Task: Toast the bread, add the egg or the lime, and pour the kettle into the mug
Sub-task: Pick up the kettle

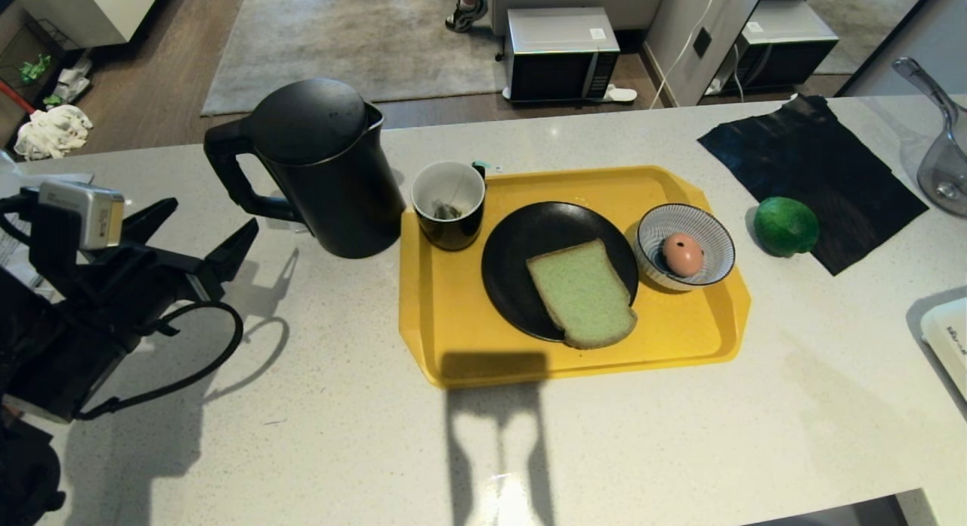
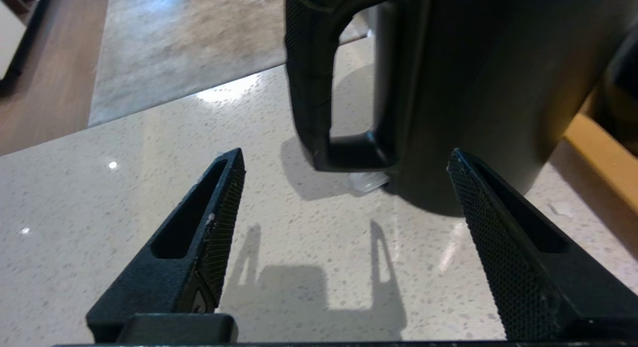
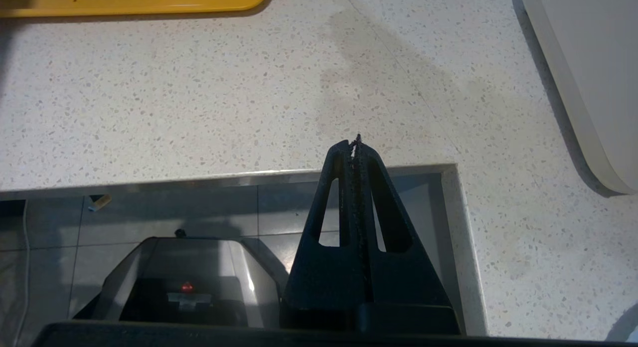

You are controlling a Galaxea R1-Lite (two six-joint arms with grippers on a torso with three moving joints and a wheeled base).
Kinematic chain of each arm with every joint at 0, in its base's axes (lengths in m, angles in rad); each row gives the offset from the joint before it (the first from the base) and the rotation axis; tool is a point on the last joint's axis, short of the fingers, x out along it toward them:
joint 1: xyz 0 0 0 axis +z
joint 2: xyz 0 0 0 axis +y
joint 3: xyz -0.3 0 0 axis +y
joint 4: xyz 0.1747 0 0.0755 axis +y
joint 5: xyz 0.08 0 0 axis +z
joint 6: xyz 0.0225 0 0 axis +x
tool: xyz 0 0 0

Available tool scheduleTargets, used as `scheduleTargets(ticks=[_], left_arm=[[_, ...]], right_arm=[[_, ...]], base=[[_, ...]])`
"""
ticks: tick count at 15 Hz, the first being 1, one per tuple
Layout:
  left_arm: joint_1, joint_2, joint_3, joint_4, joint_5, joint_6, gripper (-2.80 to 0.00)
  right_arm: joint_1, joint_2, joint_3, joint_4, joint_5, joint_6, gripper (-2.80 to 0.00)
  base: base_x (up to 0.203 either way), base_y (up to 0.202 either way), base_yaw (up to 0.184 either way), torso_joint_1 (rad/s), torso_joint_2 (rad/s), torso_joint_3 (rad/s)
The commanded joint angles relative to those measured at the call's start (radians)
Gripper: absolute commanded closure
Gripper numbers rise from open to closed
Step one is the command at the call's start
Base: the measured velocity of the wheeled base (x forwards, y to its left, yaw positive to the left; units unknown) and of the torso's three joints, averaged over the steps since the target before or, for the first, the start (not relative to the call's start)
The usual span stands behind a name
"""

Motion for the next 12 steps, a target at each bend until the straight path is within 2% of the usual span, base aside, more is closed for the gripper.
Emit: scheduleTargets(ticks=[1,6,12], left_arm=[[0.025,0.025,-0.007,-0.009,-0.002,0.000,-2.80],[0.035,0.102,-0.073,-0.009,-0.001,-0.004,-2.80],[0.020,0.222,-0.281,-0.009,0.020,0.000,-2.80]], right_arm=[[0.000,0.000,0.000,0.000,0.000,0.000,0.00],[0.000,0.000,0.000,0.000,0.000,0.000,0.00],[0.000,0.000,0.000,0.000,0.000,0.000,0.00]], base=[[0.000,0.000,0.000,0.000,0.00,0.000],[0.000,0.000,0.000,0.000,0.00,0.000],[0.000,0.000,0.000,0.000,0.00,0.000]])
